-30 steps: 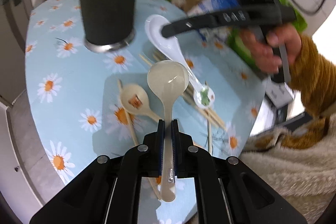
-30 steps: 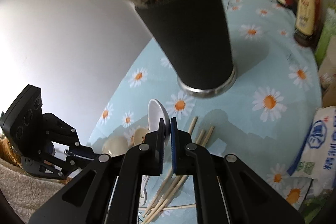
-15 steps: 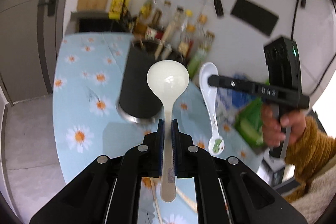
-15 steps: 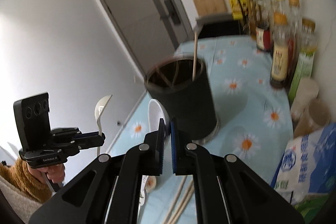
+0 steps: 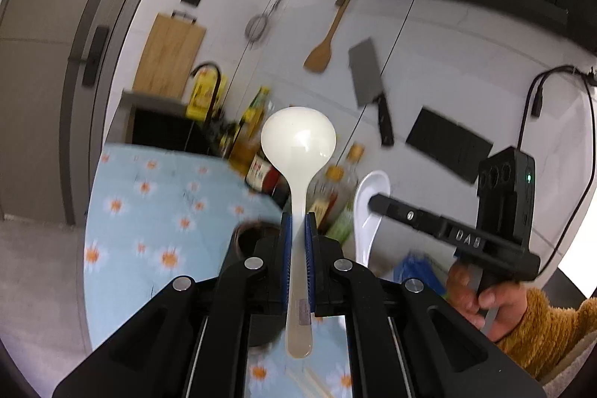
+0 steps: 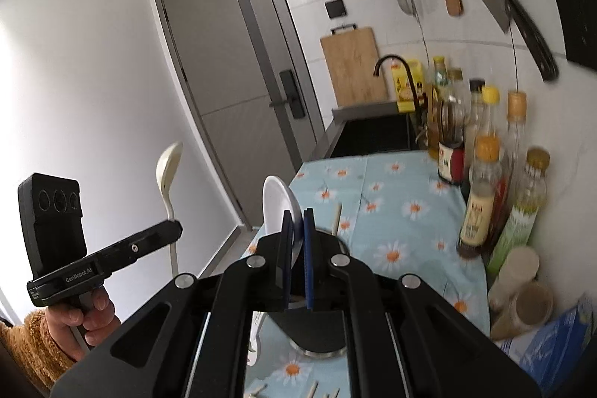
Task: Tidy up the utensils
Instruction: 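Lift both spoons and lower them into the black holder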
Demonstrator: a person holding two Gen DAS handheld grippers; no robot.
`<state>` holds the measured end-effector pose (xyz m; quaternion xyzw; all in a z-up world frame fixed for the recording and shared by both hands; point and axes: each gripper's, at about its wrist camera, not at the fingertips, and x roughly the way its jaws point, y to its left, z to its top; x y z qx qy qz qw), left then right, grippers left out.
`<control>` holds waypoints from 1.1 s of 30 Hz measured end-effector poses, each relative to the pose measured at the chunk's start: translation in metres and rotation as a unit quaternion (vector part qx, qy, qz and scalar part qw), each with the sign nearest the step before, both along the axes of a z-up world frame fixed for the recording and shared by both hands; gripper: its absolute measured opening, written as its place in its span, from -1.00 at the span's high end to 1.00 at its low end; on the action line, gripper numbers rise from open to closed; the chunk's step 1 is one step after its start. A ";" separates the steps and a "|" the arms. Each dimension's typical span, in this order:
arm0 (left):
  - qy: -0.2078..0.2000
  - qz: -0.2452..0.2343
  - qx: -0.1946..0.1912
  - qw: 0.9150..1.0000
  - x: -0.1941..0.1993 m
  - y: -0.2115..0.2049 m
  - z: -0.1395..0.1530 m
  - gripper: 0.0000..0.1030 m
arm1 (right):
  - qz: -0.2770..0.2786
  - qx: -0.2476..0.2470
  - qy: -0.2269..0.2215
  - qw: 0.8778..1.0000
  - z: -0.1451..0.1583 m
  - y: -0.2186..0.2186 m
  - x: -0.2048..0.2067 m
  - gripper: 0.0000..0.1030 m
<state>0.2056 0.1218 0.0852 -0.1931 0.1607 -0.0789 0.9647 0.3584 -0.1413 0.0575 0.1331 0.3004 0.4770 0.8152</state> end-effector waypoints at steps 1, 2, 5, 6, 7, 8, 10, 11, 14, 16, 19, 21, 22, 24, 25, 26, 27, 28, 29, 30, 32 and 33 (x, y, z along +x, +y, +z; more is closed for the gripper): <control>-0.010 0.000 0.002 1.000 0.004 0.001 0.003 0.89 | -0.002 0.000 -0.007 1.000 0.002 0.003 0.003 0.88; -0.017 0.000 0.002 1.000 0.009 0.001 0.004 0.89 | -0.004 -0.001 -0.014 1.000 0.004 0.004 0.004 0.88; -0.023 0.002 0.003 1.000 0.025 0.004 0.006 0.89 | -0.017 -0.002 -0.039 0.999 0.011 0.008 0.005 0.87; -0.023 0.002 0.000 1.000 0.028 0.005 0.007 0.89 | -0.024 0.002 -0.044 0.999 0.013 0.009 0.008 0.87; -0.029 0.002 -0.001 1.000 0.033 0.007 0.007 0.89 | -0.026 0.003 -0.049 0.998 0.014 0.011 0.008 0.87; -0.032 0.003 0.000 0.999 0.036 0.007 0.007 0.89 | -0.029 0.002 -0.055 0.998 0.015 0.012 0.010 0.87; -0.038 0.005 0.001 0.999 0.043 0.008 0.006 0.89 | -0.034 0.002 -0.065 0.997 0.017 0.014 0.010 0.87; -0.042 0.006 0.000 0.999 0.047 0.009 0.005 0.89 | -0.038 0.000 -0.072 0.997 0.018 0.015 0.012 0.87; -0.049 0.006 0.007 0.999 0.058 0.008 0.003 0.88 | -0.049 -0.005 -0.089 0.995 0.018 0.020 0.016 0.87; -0.052 0.007 0.016 0.999 0.064 0.007 0.001 0.89 | -0.056 -0.008 -0.097 0.994 0.018 0.023 0.020 0.87; -0.053 0.007 0.024 0.998 0.071 0.005 -0.005 0.88 | -0.063 -0.017 -0.100 0.993 0.013 0.029 0.025 0.87; -0.051 0.007 0.029 0.998 0.075 0.004 -0.010 0.88 | -0.063 -0.017 -0.085 0.994 0.006 0.031 0.030 0.87; -0.049 0.008 0.029 0.998 0.076 0.004 -0.013 0.88 | -0.063 -0.019 -0.081 0.995 0.003 0.033 0.032 0.87; -0.044 0.007 0.030 0.999 0.079 0.003 -0.018 0.88 | -0.063 -0.026 -0.078 0.995 -0.004 0.036 0.033 0.87; -0.041 0.007 0.032 0.999 0.080 0.003 -0.020 0.88 | -0.062 -0.029 -0.074 0.995 -0.007 0.037 0.033 0.87; -0.038 0.006 0.035 0.999 0.080 0.002 -0.024 0.88 | -0.061 -0.030 -0.071 0.995 -0.010 0.039 0.034 0.87; -0.035 0.007 0.038 0.999 0.081 0.002 -0.026 0.88 | -0.060 -0.033 -0.071 0.995 -0.013 0.040 0.033 0.87; -0.033 0.007 0.040 0.999 0.081 0.003 -0.028 0.88 | -0.060 -0.036 -0.071 0.995 -0.014 0.041 0.033 0.87; -0.030 0.007 0.039 0.999 0.082 0.003 -0.030 0.88 | -0.060 -0.036 -0.070 0.995 -0.016 0.042 0.032 0.87; -0.026 0.008 0.037 0.999 0.083 0.004 -0.033 0.88 | -0.059 -0.037 -0.069 0.995 -0.017 0.043 0.032 0.87; -0.019 0.008 0.035 0.999 0.083 0.005 -0.038 0.88 | -0.056 -0.040 -0.067 0.995 -0.020 0.046 0.030 0.87; -0.015 0.007 0.034 0.999 0.083 0.004 -0.041 0.88 | -0.054 -0.043 -0.066 0.995 -0.021 0.047 0.029 0.87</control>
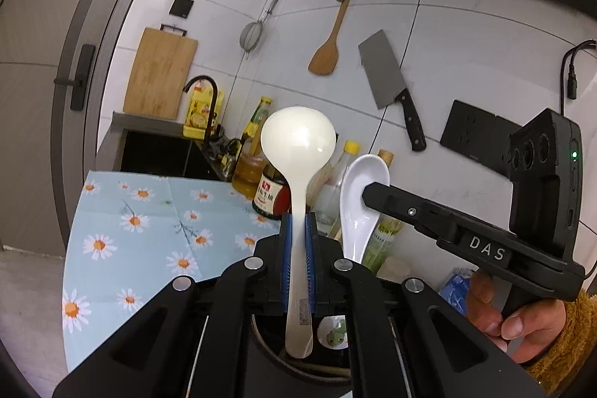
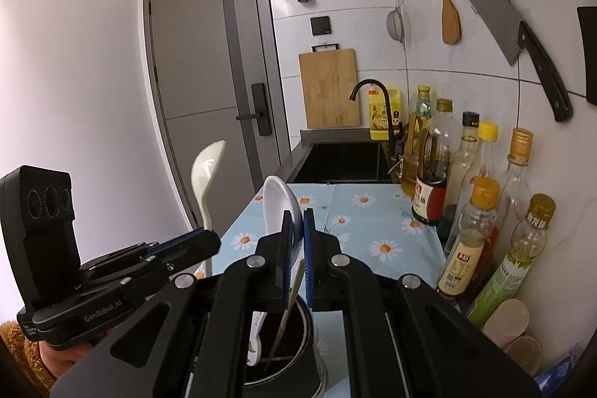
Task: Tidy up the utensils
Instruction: 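Lift both spoons and lower them into the black holder, then open both grippers to release the spoons and withdraw from the holder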
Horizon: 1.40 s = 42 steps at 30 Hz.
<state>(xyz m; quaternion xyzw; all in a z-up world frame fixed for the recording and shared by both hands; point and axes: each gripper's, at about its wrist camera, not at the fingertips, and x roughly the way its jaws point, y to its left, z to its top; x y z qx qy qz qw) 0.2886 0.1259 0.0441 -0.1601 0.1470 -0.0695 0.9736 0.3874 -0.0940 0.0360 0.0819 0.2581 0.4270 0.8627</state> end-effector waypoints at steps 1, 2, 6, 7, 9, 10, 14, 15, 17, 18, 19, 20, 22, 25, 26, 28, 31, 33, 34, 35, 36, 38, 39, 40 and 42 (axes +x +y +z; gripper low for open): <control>0.002 -0.001 0.002 1.000 -0.001 -0.001 -0.002 0.88 | 0.002 -0.003 0.000 1.000 -0.002 0.001 -0.002 0.87; 0.004 -0.001 0.005 1.000 -0.001 -0.002 -0.004 0.88 | 0.003 -0.005 0.001 1.000 -0.002 0.002 -0.002 0.87; 0.014 -0.001 0.012 1.000 -0.003 -0.005 -0.008 0.88 | 0.010 -0.012 0.013 1.000 -0.008 0.005 -0.005 0.86; 0.017 -0.001 0.011 1.000 -0.004 -0.005 -0.008 0.88 | 0.017 -0.014 0.019 1.000 -0.009 0.006 -0.006 0.82; 0.025 -0.007 0.011 1.000 -0.005 -0.007 -0.009 0.87 | 0.023 -0.017 0.026 0.999 -0.010 0.006 -0.008 0.58; 0.027 -0.007 0.012 1.000 -0.006 -0.007 -0.010 0.87 | 0.019 -0.016 0.025 0.999 -0.009 0.005 -0.010 0.50; 0.033 -0.011 0.013 0.999 -0.011 -0.008 -0.008 0.86 | 0.011 -0.010 0.033 0.999 -0.006 -0.004 -0.011 0.50; 0.033 -0.011 0.012 0.999 -0.012 -0.009 -0.008 0.86 | 0.010 -0.008 0.036 0.999 -0.005 -0.006 -0.010 0.50; 0.034 -0.008 0.013 0.999 -0.014 -0.009 -0.006 0.85 | 0.005 -0.004 0.043 0.999 -0.004 -0.011 -0.009 0.50; 0.033 -0.008 0.012 0.999 -0.015 -0.009 -0.004 0.85 | 0.002 0.000 0.046 0.999 -0.003 -0.014 -0.008 0.50; 0.032 -0.008 0.012 0.999 -0.017 -0.010 -0.003 0.85 | 0.001 0.002 0.048 0.999 -0.003 -0.016 -0.008 0.50; 0.031 -0.007 0.014 0.999 -0.018 -0.011 -0.002 0.85 | -0.001 0.002 0.050 0.999 -0.002 -0.018 -0.008 0.50; 0.030 -0.008 0.016 0.999 -0.021 -0.012 0.001 0.85 | -0.004 0.006 0.053 0.999 -0.001 -0.023 -0.010 0.50; 0.028 -0.007 0.016 0.999 -0.026 -0.014 0.006 0.80 | -0.006 0.006 0.053 0.999 0.001 -0.028 -0.014 0.47; 0.027 -0.009 0.014 1.000 -0.028 -0.014 0.008 0.78 | -0.006 0.006 0.054 0.999 0.002 -0.029 -0.015 0.46; 0.025 -0.009 0.014 1.000 -0.031 -0.015 0.012 0.78 | -0.006 0.008 0.055 0.998 0.004 -0.034 -0.018 0.42; 0.019 -0.007 0.017 1.000 -0.039 -0.017 0.020 0.78 | -0.006 0.011 0.052 0.999 0.008 -0.039 -0.024 0.42; 0.015 -0.007 0.017 1.000 -0.046 -0.018 0.026 0.78 | -0.003 0.013 0.052 0.999 0.012 -0.042 -0.029 0.38; 0.015 -0.007 0.018 1.000 -0.048 -0.019 0.028 0.77 | -0.003 0.014 0.052 0.999 0.014 -0.044 -0.031 0.34; 0.015 -0.007 0.021 1.000 -0.052 -0.020 0.030 0.73 | -0.002 0.016 0.051 0.999 0.016 -0.047 -0.034 0.33; 0.013 -0.007 0.025 1.000 -0.057 -0.021 0.033 0.70 | -0.001 0.018 0.051 0.999 0.018 -0.049 -0.037 0.33; 0.012 -0.007 0.030 0.999 -0.065 -0.023 0.037 0.63 | 0.003 0.019 0.050 0.999 0.021 -0.053 -0.043 0.32; 0.013 -0.007 0.030 0.999 -0.071 -0.023 0.038 0.63 | 0.006 0.019 0.052 0.998 0.022 -0.054 -0.045 0.32; 0.015 -0.007 0.031 0.999 -0.075 -0.023 0.039 0.63 | 0.009 0.019 0.054 0.998 0.023 -0.056 -0.047 0.30; 0.023 -0.006 0.035 0.999 -0.084 -0.024 0.040 0.63 | 0.022 0.021 0.066 0.997 0.022 -0.059 -0.053 0.16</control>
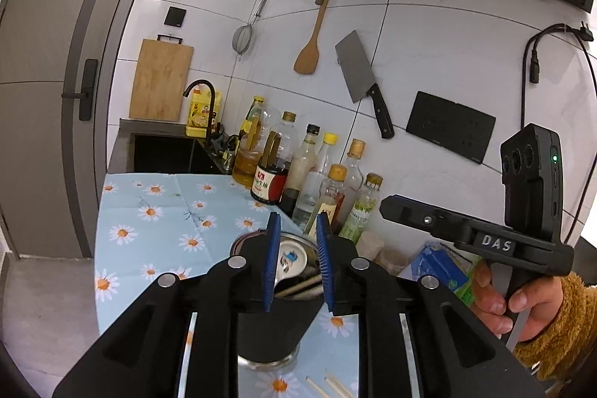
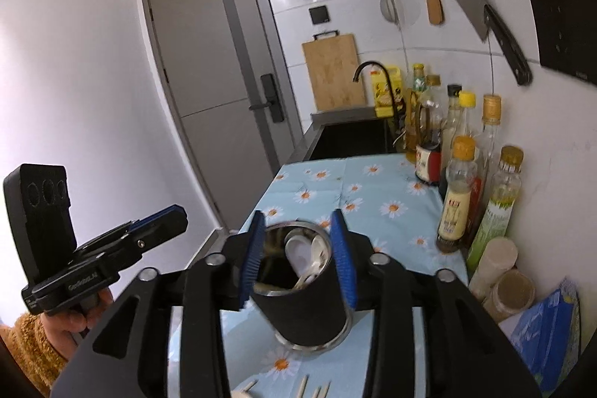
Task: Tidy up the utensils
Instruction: 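Open both grippers to release the spoons and withdraw from the holder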
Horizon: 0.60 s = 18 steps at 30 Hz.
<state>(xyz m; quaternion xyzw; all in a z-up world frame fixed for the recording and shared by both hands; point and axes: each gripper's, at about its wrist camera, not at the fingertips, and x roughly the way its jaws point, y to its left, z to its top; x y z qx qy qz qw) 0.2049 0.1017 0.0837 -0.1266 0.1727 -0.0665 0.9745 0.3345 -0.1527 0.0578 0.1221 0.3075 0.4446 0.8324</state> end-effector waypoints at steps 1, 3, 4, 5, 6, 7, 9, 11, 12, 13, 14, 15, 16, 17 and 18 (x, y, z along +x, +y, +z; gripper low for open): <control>0.005 0.000 0.003 1.000 -0.004 0.000 0.000 0.63 | 0.008 0.002 0.007 1.000 -0.001 -0.001 -0.003 0.14; 0.016 0.002 0.011 1.000 -0.011 -0.001 -0.002 0.61 | 0.019 -0.003 0.016 1.000 -0.005 -0.002 -0.010 0.14; 0.019 0.003 0.013 1.000 -0.014 -0.001 -0.003 0.57 | 0.023 -0.005 0.020 1.000 -0.007 -0.003 -0.013 0.14; 0.023 0.010 0.014 1.000 -0.020 0.000 -0.005 0.53 | 0.028 -0.006 0.027 0.999 -0.009 -0.003 -0.016 0.14; 0.028 0.014 0.014 0.999 -0.023 0.001 -0.007 0.51 | 0.037 -0.007 0.036 0.999 -0.013 -0.003 -0.020 0.14; 0.034 0.016 0.014 0.999 -0.026 0.001 -0.009 0.51 | 0.045 -0.009 0.042 0.998 -0.017 -0.003 -0.023 0.14; 0.045 0.020 0.012 0.999 -0.034 0.003 -0.015 0.51 | 0.058 -0.019 0.055 0.997 -0.024 0.000 -0.028 0.14; 0.057 0.021 0.010 0.998 -0.039 0.004 -0.020 0.50 | 0.070 -0.029 0.063 0.995 -0.031 0.002 -0.034 0.14; 0.064 0.022 0.009 0.998 -0.043 0.004 -0.023 0.50 | 0.081 -0.036 0.073 0.993 -0.037 0.004 -0.037 0.14; 0.069 0.022 0.008 0.997 -0.046 0.005 -0.026 0.50 | 0.090 -0.041 0.081 0.992 -0.041 0.006 -0.039 0.14; 0.078 0.023 0.006 0.997 -0.050 0.005 -0.030 0.50 | 0.098 -0.046 0.088 0.990 -0.045 0.008 -0.041 0.14; 0.084 0.024 0.005 0.996 -0.052 0.005 -0.033 0.49 | 0.110 -0.053 0.098 0.988 -0.051 0.012 -0.044 0.14; 0.094 0.025 0.004 0.995 -0.054 0.004 -0.037 0.44 | 0.120 -0.058 0.105 0.985 -0.056 0.015 -0.047 0.14; 0.111 0.024 0.002 0.994 -0.056 0.004 -0.043 0.42 | 0.133 -0.063 0.115 0.982 -0.061 0.019 -0.050 0.14; 0.120 0.023 -0.002 0.992 -0.057 0.003 -0.047 0.42 | 0.148 -0.069 0.126 0.979 -0.068 0.023 -0.053 0.14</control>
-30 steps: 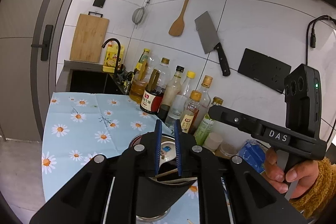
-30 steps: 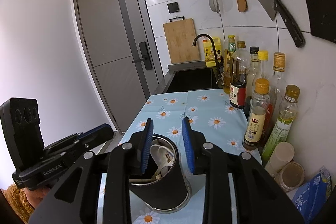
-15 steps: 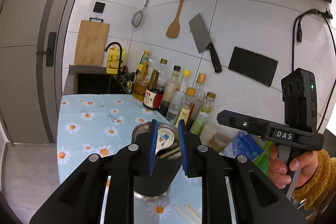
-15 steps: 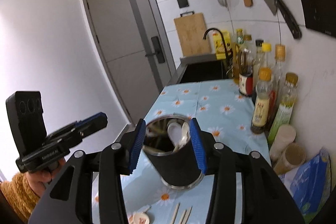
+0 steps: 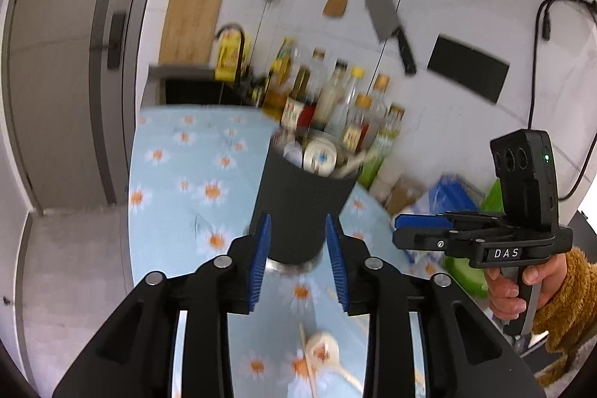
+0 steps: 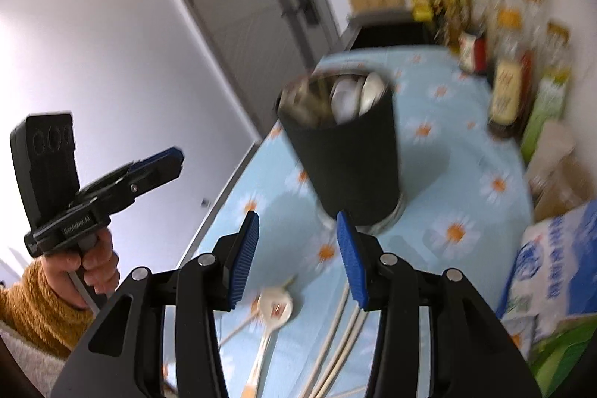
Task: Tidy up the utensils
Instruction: 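Open both grippers to release the spoons and withdraw from the holder, then lower the left gripper onto a loose chopstick and close on it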
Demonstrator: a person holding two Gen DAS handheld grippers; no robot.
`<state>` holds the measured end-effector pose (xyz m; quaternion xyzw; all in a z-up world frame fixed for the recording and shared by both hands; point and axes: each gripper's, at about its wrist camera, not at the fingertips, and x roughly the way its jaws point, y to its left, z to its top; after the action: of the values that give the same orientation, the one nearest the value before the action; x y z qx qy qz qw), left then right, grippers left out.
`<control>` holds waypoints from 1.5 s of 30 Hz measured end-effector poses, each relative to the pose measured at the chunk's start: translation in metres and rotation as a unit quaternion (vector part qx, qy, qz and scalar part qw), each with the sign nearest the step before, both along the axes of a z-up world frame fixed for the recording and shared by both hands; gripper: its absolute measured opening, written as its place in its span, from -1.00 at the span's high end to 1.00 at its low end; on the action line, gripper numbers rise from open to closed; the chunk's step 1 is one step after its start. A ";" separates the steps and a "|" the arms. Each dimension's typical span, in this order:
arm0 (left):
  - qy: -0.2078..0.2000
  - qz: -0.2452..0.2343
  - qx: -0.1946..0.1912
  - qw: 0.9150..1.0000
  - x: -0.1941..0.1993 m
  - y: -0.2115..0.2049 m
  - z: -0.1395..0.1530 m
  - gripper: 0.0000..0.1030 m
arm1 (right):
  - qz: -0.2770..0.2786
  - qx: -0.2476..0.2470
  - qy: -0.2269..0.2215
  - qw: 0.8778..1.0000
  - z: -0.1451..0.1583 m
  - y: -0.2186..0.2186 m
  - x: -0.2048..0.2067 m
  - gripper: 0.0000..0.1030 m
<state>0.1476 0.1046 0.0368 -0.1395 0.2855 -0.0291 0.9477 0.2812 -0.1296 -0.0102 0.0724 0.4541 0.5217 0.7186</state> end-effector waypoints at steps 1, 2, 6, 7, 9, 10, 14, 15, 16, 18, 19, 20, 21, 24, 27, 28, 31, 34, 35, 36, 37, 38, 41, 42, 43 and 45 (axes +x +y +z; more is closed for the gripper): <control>0.008 0.000 -0.003 1.000 -0.002 0.000 -0.004 0.41 | 0.015 -0.008 0.011 1.000 -0.008 0.005 -0.003 0.14; 0.016 0.001 -0.004 1.000 -0.005 -0.001 -0.008 0.41 | 0.026 -0.016 0.019 0.999 -0.013 0.009 -0.006 0.14; 0.049 0.003 -0.014 0.999 -0.017 -0.006 -0.028 0.41 | 0.076 -0.046 0.063 0.994 -0.041 0.027 -0.020 0.14; 0.055 0.002 -0.014 0.998 -0.019 -0.008 -0.031 0.41 | 0.083 -0.049 0.072 0.993 -0.047 0.029 -0.022 0.14; 0.072 -0.002 -0.017 0.997 -0.024 -0.011 -0.041 0.41 | 0.091 -0.060 0.093 0.990 -0.060 0.036 -0.024 0.14; 0.084 -0.003 -0.018 0.996 -0.026 -0.013 -0.047 0.41 | 0.096 -0.065 0.104 0.988 -0.066 0.039 -0.026 0.14; 0.109 -0.001 -0.024 0.994 -0.037 -0.019 -0.064 0.41 | 0.113 -0.080 0.133 0.981 -0.085 0.047 -0.027 0.14; 0.115 0.000 -0.028 0.993 -0.041 -0.020 -0.069 0.41 | 0.119 -0.084 0.139 0.980 -0.089 0.050 -0.027 0.14; 0.121 0.000 -0.034 0.992 -0.043 -0.021 -0.072 0.41 | 0.122 -0.087 0.141 0.979 -0.092 0.051 -0.027 0.14; 0.131 0.003 -0.041 0.991 -0.048 -0.023 -0.079 0.41 | 0.134 -0.086 0.148 0.976 -0.096 0.057 -0.027 0.14; 0.135 0.003 -0.043 0.990 -0.051 -0.024 -0.082 0.41 | 0.137 -0.088 0.151 0.975 -0.098 0.059 -0.027 0.14; 0.140 0.004 -0.045 0.989 -0.053 -0.024 -0.085 0.41 | 0.140 -0.090 0.153 0.974 -0.100 0.061 -0.027 0.15; 0.143 0.004 -0.048 0.989 -0.054 -0.025 -0.086 0.41 | 0.144 -0.091 0.156 0.973 -0.102 0.064 -0.027 0.22; 0.152 0.005 -0.055 0.987 -0.058 -0.025 -0.092 0.41 | 0.152 -0.094 0.155 0.972 -0.104 0.070 -0.028 0.37; 0.161 0.004 -0.062 0.985 -0.061 -0.026 -0.097 0.41 | 0.161 -0.095 0.158 0.969 -0.107 0.074 -0.028 0.54; 0.163 0.003 -0.063 0.985 -0.061 -0.026 -0.099 0.41 | 0.165 -0.096 0.161 0.968 -0.109 0.077 -0.029 0.63; 0.172 0.001 -0.065 0.983 -0.062 -0.027 -0.103 0.41 | 0.167 -0.102 0.155 0.968 -0.111 0.082 -0.029 0.85; 0.178 0.002 -0.067 0.982 -0.062 -0.028 -0.107 0.41 | 0.165 -0.100 0.163 0.967 -0.115 0.080 -0.027 0.88; 0.180 0.002 -0.067 0.981 -0.061 -0.028 -0.108 0.41 | 0.164 -0.099 0.165 0.968 -0.115 0.080 -0.027 0.89; 0.182 0.002 -0.067 0.981 -0.060 -0.028 -0.109 0.41 | 0.164 -0.097 0.165 0.968 -0.114 0.077 -0.027 0.90; 0.184 0.002 -0.067 0.981 -0.059 -0.029 -0.110 0.41 | 0.163 -0.094 0.165 0.968 -0.113 0.075 -0.027 0.90; 0.187 0.000 -0.067 0.980 -0.058 -0.029 -0.111 0.41 | 0.161 -0.091 0.163 0.969 -0.111 0.073 -0.028 0.90; 0.195 -0.004 -0.064 0.979 -0.054 -0.031 -0.113 0.41 | 0.154 -0.086 0.158 0.972 -0.108 0.066 -0.027 0.91; 0.199 -0.007 -0.063 0.978 -0.052 -0.032 -0.114 0.41 | 0.151 -0.084 0.155 0.973 -0.105 0.064 -0.026 0.91; 0.202 -0.009 -0.061 0.977 -0.050 -0.032 -0.114 0.41 | 0.149 -0.083 0.152 0.974 -0.103 0.060 -0.025 0.91; 0.207 -0.005 -0.052 0.977 -0.046 -0.033 -0.115 0.41 | 0.140 -0.078 0.148 0.976 -0.097 0.053 -0.022 0.91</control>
<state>0.1018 0.0712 -0.0778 -0.1904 0.4739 -0.0197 0.8595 0.2588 -0.0764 -0.1072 0.0282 0.6003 0.5633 0.5670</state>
